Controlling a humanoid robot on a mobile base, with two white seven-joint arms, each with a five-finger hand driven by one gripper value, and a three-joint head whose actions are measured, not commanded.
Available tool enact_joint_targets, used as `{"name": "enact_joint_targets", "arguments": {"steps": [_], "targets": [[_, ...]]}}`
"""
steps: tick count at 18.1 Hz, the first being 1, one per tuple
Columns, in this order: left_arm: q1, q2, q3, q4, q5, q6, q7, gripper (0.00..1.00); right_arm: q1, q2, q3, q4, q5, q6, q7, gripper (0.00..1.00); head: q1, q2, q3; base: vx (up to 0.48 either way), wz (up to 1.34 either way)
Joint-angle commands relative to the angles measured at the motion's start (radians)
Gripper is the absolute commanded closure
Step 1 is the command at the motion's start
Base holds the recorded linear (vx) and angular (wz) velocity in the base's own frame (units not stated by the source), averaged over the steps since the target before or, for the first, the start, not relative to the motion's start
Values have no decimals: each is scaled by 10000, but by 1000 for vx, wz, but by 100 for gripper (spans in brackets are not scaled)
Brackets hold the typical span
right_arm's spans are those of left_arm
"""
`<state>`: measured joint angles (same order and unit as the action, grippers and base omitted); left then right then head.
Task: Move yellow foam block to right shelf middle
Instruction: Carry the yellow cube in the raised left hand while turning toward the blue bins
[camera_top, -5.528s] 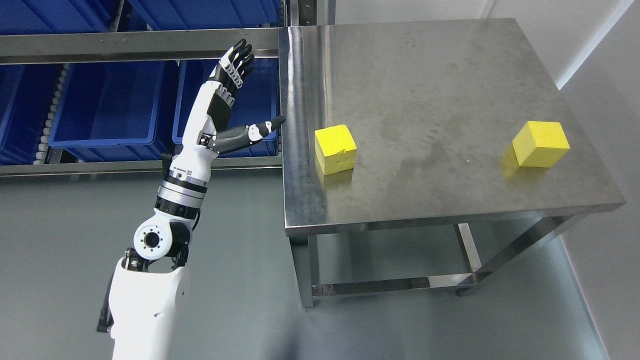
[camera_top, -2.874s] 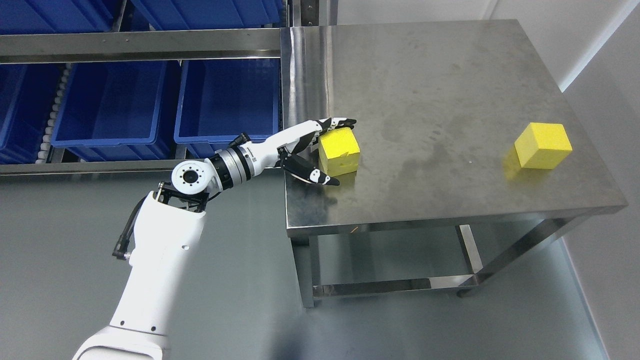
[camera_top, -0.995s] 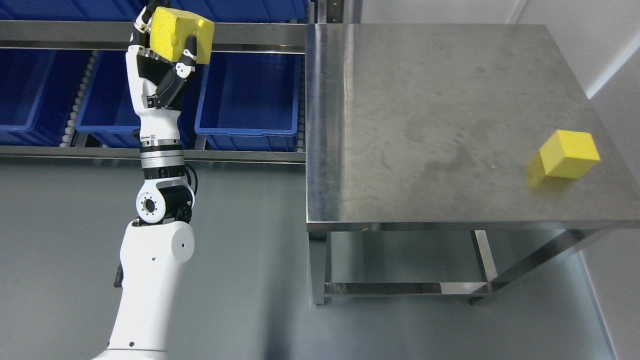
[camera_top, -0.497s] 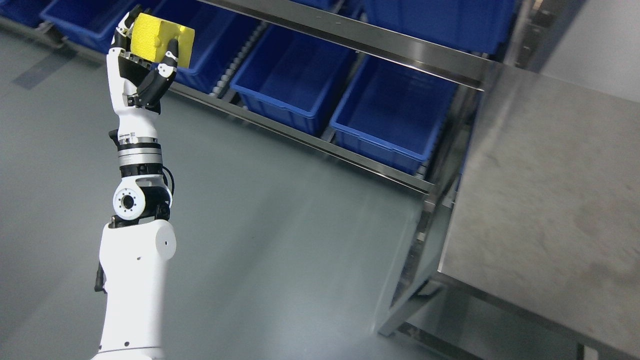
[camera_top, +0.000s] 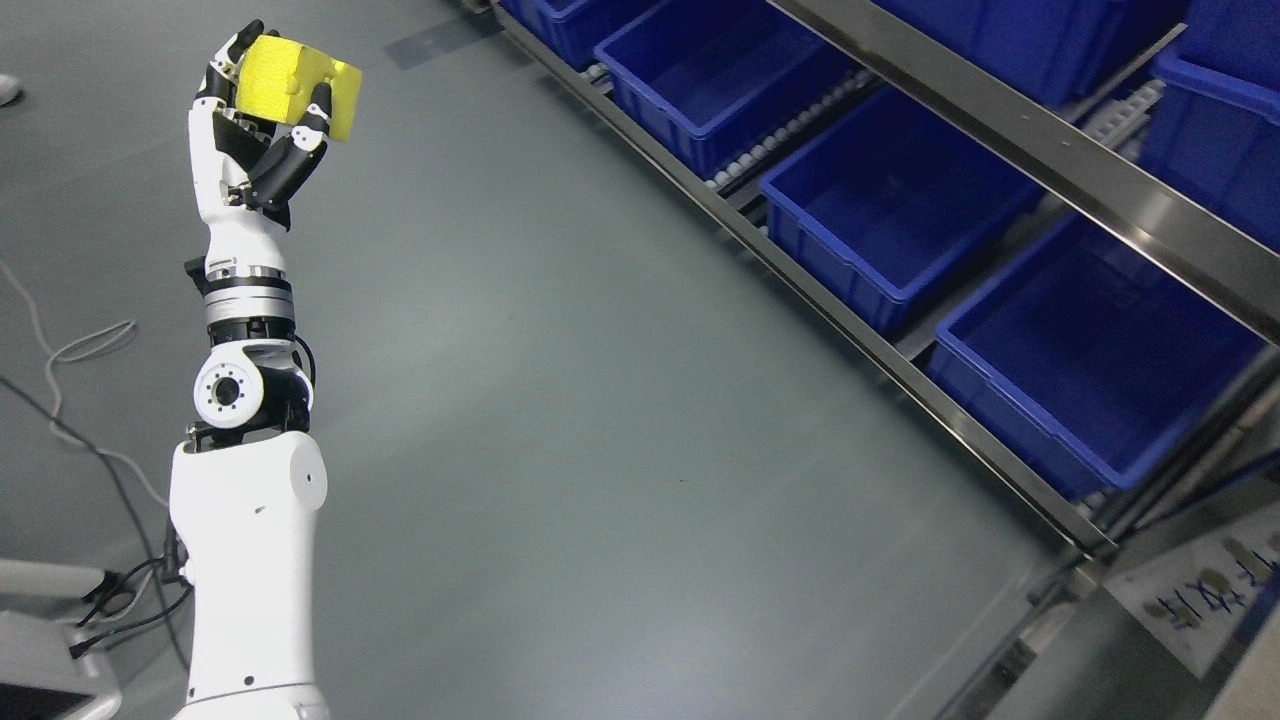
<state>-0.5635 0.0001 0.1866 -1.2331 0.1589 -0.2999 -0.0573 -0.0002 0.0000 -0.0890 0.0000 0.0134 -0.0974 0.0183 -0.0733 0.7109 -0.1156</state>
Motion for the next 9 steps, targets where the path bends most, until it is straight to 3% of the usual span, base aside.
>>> {"name": "enact_joint_targets", "arguments": {"steps": [1,9], "targets": [[5,174,481,-154,-270,7,-10,69,-13,-175,0,-174,-134,7,1,0,0,0,0,110,682],[450,174,741,-692,-270,-23,-71,69,-13,-175,0,-174,-134,7,1,0,0,0,0,140,583]]}}
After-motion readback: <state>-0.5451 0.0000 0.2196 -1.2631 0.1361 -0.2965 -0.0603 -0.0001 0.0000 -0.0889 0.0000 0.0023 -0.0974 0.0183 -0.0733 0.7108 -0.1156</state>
